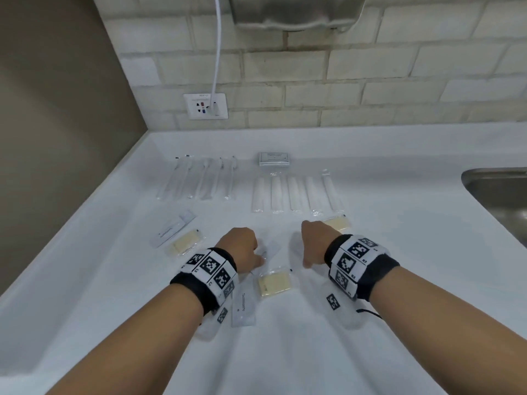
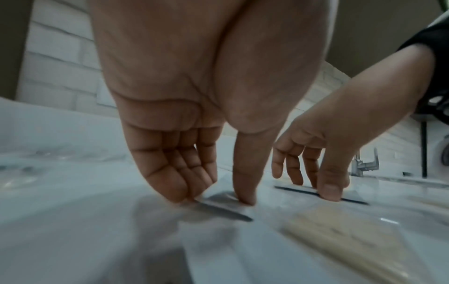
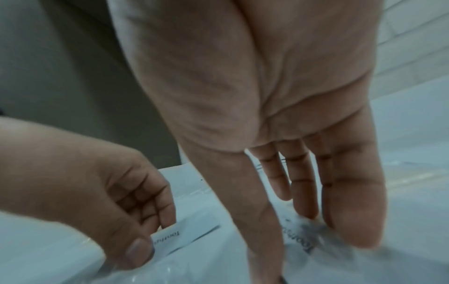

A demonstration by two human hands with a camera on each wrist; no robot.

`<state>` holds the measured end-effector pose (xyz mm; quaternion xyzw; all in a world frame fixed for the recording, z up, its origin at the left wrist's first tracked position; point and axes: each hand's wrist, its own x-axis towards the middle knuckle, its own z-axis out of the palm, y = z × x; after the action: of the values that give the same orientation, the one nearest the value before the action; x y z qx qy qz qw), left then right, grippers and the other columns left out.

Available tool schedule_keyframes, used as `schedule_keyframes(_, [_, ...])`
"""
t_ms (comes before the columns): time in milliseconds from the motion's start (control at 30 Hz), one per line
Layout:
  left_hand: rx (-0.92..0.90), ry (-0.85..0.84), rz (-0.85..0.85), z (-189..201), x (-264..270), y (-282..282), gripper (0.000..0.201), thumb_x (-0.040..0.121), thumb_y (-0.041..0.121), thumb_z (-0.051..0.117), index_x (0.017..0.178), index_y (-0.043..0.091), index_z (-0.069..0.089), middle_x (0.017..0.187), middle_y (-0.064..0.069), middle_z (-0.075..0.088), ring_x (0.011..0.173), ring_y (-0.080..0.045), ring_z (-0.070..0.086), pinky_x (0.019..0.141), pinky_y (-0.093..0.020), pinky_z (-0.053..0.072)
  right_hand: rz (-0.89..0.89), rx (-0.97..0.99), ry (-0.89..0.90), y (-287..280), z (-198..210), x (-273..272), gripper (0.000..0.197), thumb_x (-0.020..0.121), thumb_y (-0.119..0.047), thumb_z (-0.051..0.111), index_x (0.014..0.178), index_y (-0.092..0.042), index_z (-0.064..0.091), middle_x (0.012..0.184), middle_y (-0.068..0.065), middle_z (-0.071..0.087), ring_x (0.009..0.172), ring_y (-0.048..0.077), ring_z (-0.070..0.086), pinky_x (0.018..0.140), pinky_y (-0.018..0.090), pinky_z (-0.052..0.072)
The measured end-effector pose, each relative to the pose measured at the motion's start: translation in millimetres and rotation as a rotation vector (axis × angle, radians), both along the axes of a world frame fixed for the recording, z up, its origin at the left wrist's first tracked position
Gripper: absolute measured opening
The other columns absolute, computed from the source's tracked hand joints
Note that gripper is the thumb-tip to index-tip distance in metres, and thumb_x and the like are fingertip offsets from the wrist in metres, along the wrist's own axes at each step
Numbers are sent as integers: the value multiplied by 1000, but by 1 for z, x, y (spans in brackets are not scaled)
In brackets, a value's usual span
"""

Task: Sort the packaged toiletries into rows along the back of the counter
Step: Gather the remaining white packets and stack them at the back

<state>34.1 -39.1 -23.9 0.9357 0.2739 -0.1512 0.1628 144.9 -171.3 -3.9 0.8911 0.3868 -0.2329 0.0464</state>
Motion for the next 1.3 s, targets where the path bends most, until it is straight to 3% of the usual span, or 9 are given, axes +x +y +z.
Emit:
schedule_keyframes(133, [-93,-68,62,-2,-10,-6,23,83,25,70,78,22,48,90,-3,52,81,-19,49,75,-27,42,-99,4,35,0,-2,-2,45,77,-20,79,112,0,59,112,12,66,105,28,65,86,33,53])
schedule_keyframes(300, [-160,-200,76,3,-30,-2,10,87,20,64,94,14,59,89,3,54,82,-15,51,75,-24,43,-275,159,174,-3,0,-7,34,77,-16,75,62,-11,45,62,2,48,54,15,46,53,22,41])
schedule_keyframes(400, [-232,-369,141,13,-41,0,7,91,20,58,91,13,60,88,3,57,78,-14,53,65,-21,41,-362,389,353,-2,13,-13,28,84,-22,70,69,-7,52,68,5,53,62,21,56,66,29,52])
schedule_keyframes(500, [-404,-541,259,24,-48,2,16,93,18,57,105,11,65,98,-5,67,89,-26,64,75,-36,55,-427,613,538,0,29,-21,26,86,-26,68,89,0,62,89,16,64,82,28,65,83,36,58])
schedule_keyframes(633, [-670,-740,399,33,-59,1,25,91,12,60,116,16,58,101,-12,72,90,-28,71,80,-45,60,-463,737,715,6,45,-41,36,94,-19,58,115,10,57,103,24,63,81,25,64,72,36,60])
schedule_keyframes(833, [-906,-829,513,32,-73,8,26,94,3,53,119,10,52,102,-14,73,95,-28,72,85,-44,58,-558,773,916,24,55,-63,31,92,6,32,108,5,59,84,18,59,67,27,59,69,38,57])
schedule_keyframes(967, [-971,-859,577,26,-79,19,26,91,1,53,115,11,53,103,-12,74,91,-24,72,85,-42,58,-520,902,1008,37,47,-66,31,90,10,38,103,2,65,98,21,65,77,26,64,77,39,58])
schedule_keyframes(1133, [-960,-889,594,21,-85,28,17,94,4,56,110,10,55,95,-8,72,62,-3,67,55,-15,50,-610,956,968,56,28,-66,32,86,1,64,117,-4,64,111,17,71,90,24,68,74,31,60])
schedule_keyframes(1300, [-989,-885,572,19,-86,36,20,93,2,57,111,9,55,96,-9,74,74,-11,71,67,-26,55,-554,910,858,64,23,-69,23,83,-6,70,105,-8,70,100,9,75,79,15,69,63,21,53])
